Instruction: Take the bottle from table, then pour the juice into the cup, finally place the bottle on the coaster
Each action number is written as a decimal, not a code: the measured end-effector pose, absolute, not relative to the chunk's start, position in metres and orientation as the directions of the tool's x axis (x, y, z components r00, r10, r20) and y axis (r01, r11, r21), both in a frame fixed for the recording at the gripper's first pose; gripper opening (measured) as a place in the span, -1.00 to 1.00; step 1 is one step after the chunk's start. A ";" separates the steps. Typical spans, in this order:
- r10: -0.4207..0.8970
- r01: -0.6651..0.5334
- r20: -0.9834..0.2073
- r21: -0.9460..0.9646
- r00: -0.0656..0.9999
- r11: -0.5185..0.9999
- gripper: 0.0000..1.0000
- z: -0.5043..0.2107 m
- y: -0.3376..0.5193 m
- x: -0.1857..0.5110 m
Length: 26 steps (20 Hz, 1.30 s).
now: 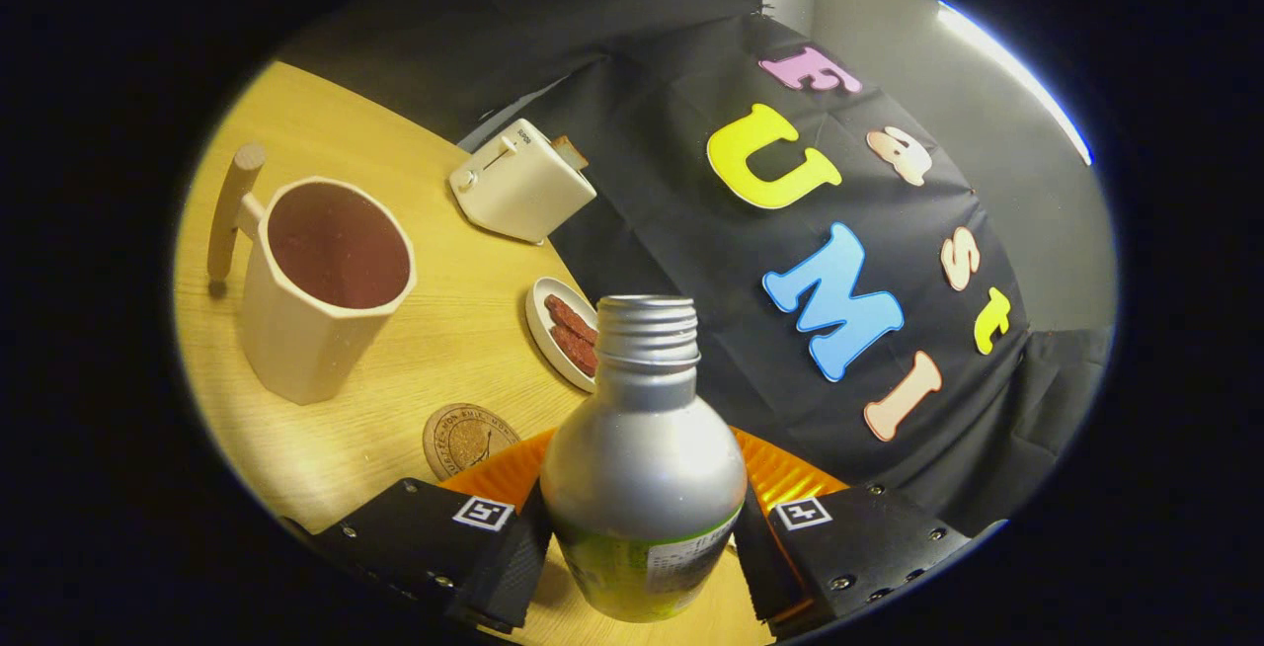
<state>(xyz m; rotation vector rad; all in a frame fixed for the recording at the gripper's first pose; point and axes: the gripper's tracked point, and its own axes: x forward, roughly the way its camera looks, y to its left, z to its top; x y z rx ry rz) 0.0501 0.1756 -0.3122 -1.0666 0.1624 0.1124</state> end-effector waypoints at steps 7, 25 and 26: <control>0.003 -0.157 -0.168 -0.913 0.986 0.378 0.62 -0.308 0.180 0.058; 0.073 -0.100 -0.095 -0.993 0.993 0.064 0.61 -0.295 0.208 0.061; 0.077 -0.101 -0.097 -0.993 0.992 0.053 0.62 -0.296 0.208 0.060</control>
